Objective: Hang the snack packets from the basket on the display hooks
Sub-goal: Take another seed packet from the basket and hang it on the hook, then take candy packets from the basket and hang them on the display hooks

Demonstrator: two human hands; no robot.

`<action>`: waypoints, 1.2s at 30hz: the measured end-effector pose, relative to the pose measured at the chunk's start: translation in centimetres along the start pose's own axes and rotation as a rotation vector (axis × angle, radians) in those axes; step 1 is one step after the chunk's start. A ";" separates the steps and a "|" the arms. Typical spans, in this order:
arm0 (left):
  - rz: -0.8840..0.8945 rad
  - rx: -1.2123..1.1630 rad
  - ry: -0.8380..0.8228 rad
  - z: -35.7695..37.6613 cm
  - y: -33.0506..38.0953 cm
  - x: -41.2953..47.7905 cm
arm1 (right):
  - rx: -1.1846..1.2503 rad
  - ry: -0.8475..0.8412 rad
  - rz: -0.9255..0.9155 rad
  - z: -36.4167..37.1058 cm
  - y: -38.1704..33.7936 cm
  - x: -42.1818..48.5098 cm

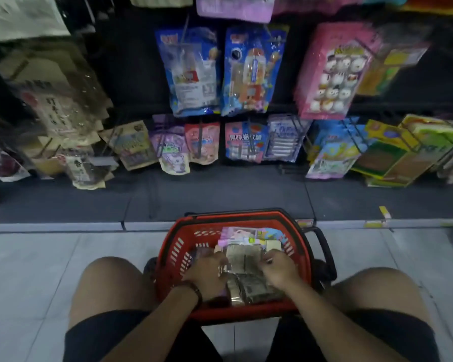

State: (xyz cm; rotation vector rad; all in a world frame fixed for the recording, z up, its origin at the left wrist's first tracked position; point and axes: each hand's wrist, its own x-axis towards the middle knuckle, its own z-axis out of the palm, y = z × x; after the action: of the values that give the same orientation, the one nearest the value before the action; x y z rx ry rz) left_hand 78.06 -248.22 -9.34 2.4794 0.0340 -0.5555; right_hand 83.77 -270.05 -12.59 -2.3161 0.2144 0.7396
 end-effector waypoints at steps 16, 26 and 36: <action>-0.044 -0.053 -0.092 4.5 -2.2 3.1 | 0.596 0.015 0.520 2.9 6.9 5.7; -0.106 -0.168 0.099 3.7 -3.4 2.8 | 0.828 -0.130 0.421 2.2 2.7 3.7; 0.104 -0.562 0.194 -5.5 -0.4 2.4 | 0.464 -0.449 -0.196 -7.0 -4.3 -2.8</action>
State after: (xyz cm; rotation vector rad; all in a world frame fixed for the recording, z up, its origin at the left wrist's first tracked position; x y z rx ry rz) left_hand 82.32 -245.09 -6.45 1.9615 0.1192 -0.2169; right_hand 86.09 -271.59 -4.43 -1.6599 -0.0442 0.9686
